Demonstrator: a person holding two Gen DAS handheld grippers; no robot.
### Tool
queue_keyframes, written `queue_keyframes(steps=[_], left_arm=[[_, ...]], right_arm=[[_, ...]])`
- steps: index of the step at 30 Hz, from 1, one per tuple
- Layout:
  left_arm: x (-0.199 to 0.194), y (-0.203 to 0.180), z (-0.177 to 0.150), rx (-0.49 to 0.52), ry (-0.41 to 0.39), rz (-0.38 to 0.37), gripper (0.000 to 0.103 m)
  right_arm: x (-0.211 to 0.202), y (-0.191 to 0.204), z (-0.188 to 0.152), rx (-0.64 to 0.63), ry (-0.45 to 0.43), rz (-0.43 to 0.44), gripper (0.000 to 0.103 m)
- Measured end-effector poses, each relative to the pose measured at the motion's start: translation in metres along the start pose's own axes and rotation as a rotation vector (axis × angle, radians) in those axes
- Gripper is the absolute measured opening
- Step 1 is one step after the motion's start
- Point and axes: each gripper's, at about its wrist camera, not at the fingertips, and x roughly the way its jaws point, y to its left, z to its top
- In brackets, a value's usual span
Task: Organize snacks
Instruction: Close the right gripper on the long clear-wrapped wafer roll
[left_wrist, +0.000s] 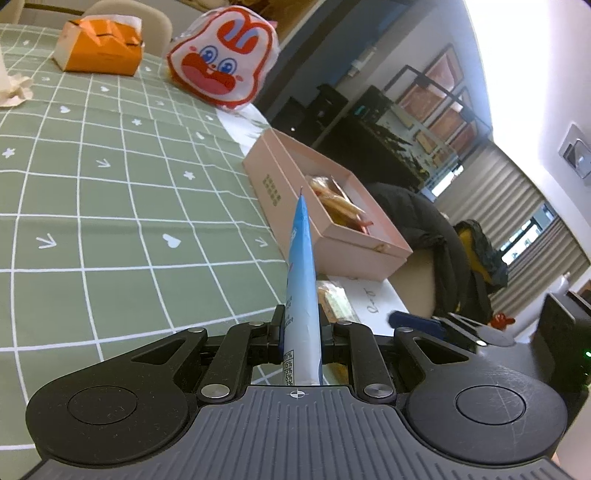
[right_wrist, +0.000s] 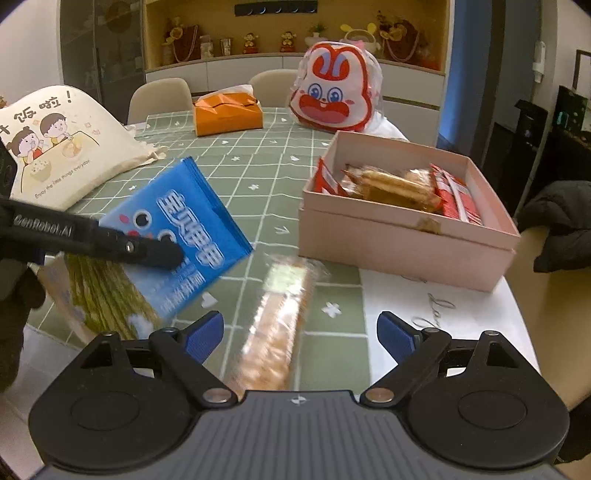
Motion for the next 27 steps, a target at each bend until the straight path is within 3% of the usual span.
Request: queue_keyframes(steps=[6,11,19,27], left_arm=[[0.0,0.002,0.001,-0.004,0.001,-0.007,0.018],[0.005,0.005,0.0,-0.006,0.007,0.014,0.018],[0.003,0.006,-0.001,-0.011,0.016,0.0,0.018],[0.001,0.002,-0.002,0.006,0.008,-0.017,0.018]], right_arm=[[0.027,0.011,0.005,0.009,0.056,0.017,0.084],[0.03,0.011,0.004,0.015,0.049,0.029,0.083],[0.027,0.006,-0.001,0.002,0.065,0.032,0.042],[0.022,0.004,-0.004,0.003,0.065,0.008,0.037]])
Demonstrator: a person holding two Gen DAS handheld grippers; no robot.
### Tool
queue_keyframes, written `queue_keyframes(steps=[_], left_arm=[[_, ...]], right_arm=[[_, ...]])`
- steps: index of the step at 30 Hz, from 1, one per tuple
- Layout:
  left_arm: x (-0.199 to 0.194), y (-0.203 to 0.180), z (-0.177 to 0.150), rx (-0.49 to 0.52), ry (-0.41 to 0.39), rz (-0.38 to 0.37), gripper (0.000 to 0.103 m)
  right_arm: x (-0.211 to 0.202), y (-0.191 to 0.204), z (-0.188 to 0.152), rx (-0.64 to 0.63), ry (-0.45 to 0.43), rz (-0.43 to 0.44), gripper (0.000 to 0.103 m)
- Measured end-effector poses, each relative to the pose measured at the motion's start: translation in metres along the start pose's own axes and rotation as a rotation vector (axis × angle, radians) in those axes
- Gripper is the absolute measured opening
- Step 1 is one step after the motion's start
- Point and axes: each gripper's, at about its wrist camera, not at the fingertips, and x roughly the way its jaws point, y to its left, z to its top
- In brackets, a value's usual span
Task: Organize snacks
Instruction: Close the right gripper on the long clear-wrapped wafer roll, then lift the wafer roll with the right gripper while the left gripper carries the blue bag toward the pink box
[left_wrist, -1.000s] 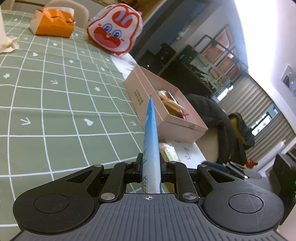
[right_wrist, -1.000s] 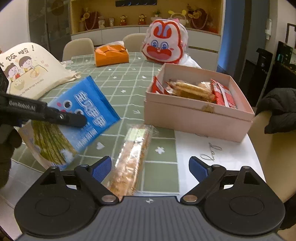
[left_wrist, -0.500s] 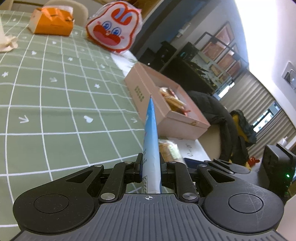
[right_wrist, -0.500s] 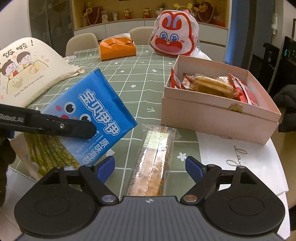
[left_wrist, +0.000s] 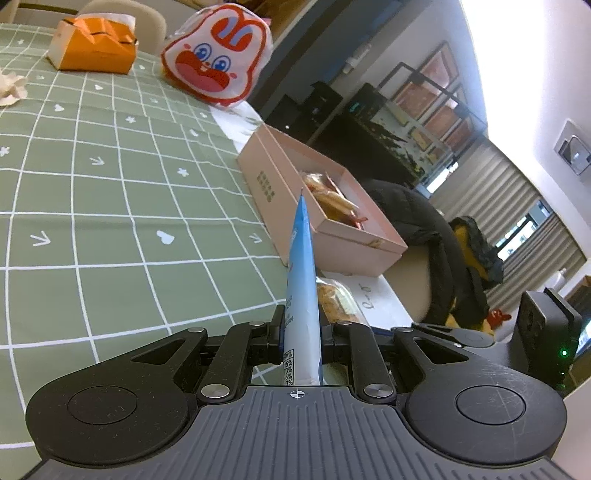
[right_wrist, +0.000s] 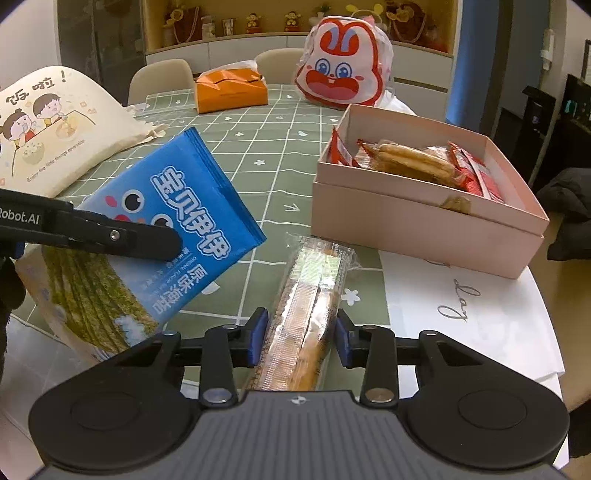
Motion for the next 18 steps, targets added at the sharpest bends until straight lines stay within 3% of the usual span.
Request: queue_keyframes(steps=[12,18], left_arm=[[0.001,-0.002,0.001,0.002,-0.007,0.011,0.018],[-0.001,-0.017,-0.001,-0.013,-0.007,-0.036,0.017]], right_arm=[[-0.022,-0.028,-0.015,0.078,-0.033,-0.012,0.034],[-0.053,-0.049,-0.013,0.128,-0.092,-0.006,0.031]])
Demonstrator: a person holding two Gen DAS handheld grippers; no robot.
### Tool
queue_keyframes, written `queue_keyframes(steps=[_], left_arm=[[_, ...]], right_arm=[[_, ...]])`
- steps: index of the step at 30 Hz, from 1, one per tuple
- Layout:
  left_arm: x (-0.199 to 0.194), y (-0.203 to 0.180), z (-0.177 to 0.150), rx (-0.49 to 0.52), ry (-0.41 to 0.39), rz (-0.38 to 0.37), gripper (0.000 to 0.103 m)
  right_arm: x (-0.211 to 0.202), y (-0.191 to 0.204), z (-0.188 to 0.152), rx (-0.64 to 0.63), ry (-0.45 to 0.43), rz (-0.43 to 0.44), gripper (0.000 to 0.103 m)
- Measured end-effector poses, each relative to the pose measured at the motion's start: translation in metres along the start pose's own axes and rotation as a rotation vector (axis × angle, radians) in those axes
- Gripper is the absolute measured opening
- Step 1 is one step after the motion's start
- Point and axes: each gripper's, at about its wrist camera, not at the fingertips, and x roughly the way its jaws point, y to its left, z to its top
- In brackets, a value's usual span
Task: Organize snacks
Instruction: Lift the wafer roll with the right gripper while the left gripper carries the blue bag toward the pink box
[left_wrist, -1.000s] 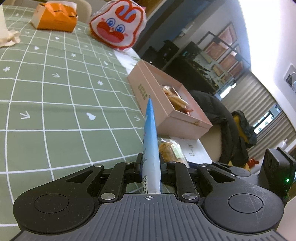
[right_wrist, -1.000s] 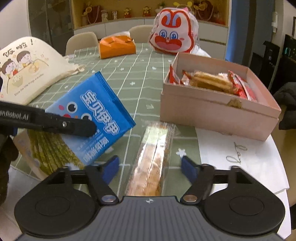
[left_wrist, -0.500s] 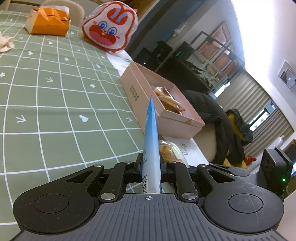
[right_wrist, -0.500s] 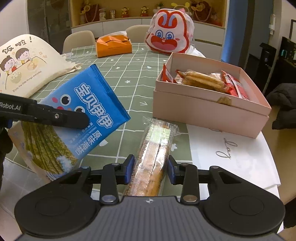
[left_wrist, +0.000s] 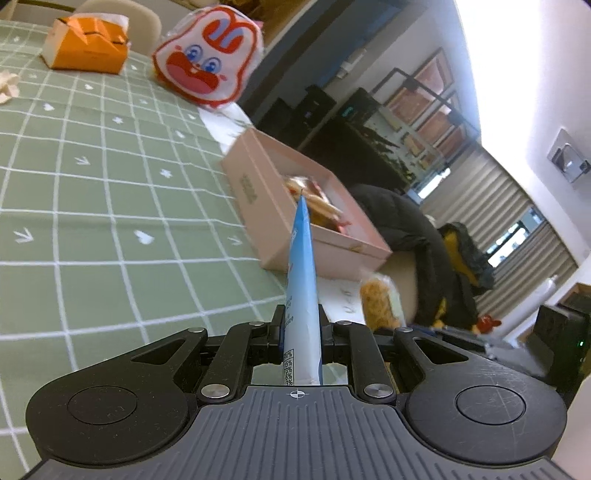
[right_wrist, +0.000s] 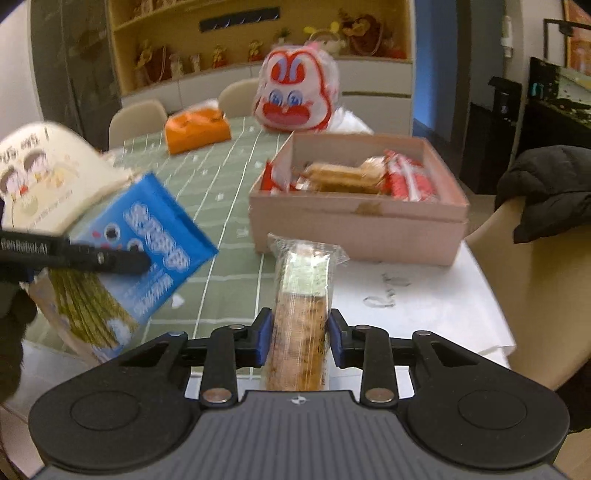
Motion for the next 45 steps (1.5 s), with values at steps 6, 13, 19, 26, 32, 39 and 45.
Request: queue_keyframes(steps=[6,13,19,26,32,39,45], left_arm=[[-0.004,-0.027,-0.001,0.021,0.003,0.018,0.017],[-0.019,-0.083,0.029,0.151,-0.081,-0.009,0.017],[-0.013,-0.12,0.08,0.191,-0.211,-0.062,0.017],[0.086,-0.111,0.145,0.116,-0.243,-0.055,0.018],[0.178,-0.051,0.151,0.002,-0.055,0.049,0.023],[0.158,-0.041,0.147,0.083,-0.05,0.14,0.023],[0.137,-0.045,0.129,0.106,-0.007,0.257,0.023]], right_arm=[[-0.034,-0.005,0.013,-0.047,-0.092,0.027,0.031],[-0.068,-0.026,0.042,-0.011,-0.198,0.028,0.03],[-0.094,-0.047,0.089,0.021,-0.321,0.051,0.03],[-0.088,-0.073,0.146,0.062,-0.401,0.028,0.03],[-0.063,-0.096,0.168,0.083,-0.383,-0.039,0.03],[-0.008,-0.107,0.176,0.115,-0.284,-0.029,0.03],[0.087,-0.095,0.171,0.115,-0.086,-0.039,0.028]])
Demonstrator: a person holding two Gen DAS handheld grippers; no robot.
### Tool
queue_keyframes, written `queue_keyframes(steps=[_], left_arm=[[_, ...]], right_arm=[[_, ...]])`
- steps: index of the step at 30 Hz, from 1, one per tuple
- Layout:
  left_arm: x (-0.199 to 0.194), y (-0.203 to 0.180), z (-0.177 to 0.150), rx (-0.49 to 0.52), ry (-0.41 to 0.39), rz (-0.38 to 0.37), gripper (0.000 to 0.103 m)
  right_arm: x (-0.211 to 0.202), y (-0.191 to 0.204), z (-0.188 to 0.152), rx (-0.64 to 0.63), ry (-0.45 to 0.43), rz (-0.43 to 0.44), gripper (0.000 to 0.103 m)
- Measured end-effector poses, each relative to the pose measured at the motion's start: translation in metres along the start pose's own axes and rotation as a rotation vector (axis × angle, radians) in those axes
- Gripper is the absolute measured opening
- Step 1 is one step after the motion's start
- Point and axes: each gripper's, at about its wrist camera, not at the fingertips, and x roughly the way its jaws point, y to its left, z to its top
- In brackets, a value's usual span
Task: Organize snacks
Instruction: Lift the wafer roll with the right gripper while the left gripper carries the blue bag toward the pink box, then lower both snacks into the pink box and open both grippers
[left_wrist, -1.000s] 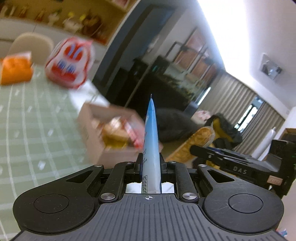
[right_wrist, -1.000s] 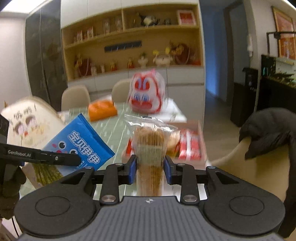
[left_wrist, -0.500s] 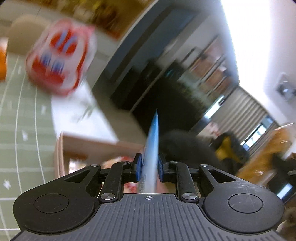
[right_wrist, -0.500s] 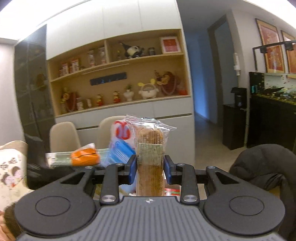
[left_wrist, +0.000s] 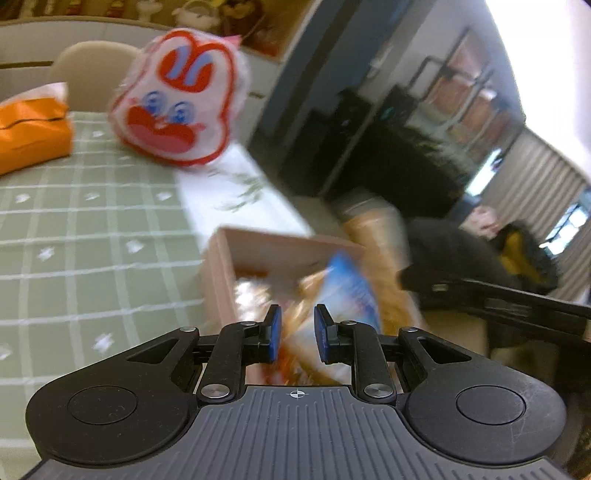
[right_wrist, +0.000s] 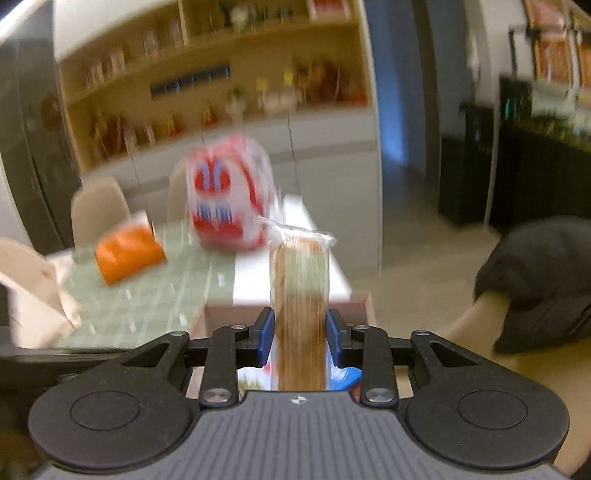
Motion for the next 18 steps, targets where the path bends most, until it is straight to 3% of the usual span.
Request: queue_keyframes(steps=[2,5,10,14,18], left_arm=[[-0.007,-0.002,-0.007,0.023,0.008,0.037,0.023],[-0.021,-0.008,-0.017,0.076,-0.007,0.069,0.023],[-0.034,-0.012,-0.022,0.094,-0.019,0.058,0.023],[-0.044,-0.009,-0.023,0.086,-0.022,0.052,0.023],[-0.053,-0.003,-0.02,0.073,-0.041,0.012,0.023]], right_arm=[[0.027,0.004,-0.008,0.027,0.082,0.009,0.026],[0.034,0.017,-0.02,-0.028,0.061,-0.079,0.026],[0.018,0.032,-0.024,-0.027,0.087,0.017,0.026],[0.023,0.048,-0.033,-0.008,0.195,0.116,0.026],[0.01,0.056,-0.038,-0.064,0.138,0.096,0.026]])
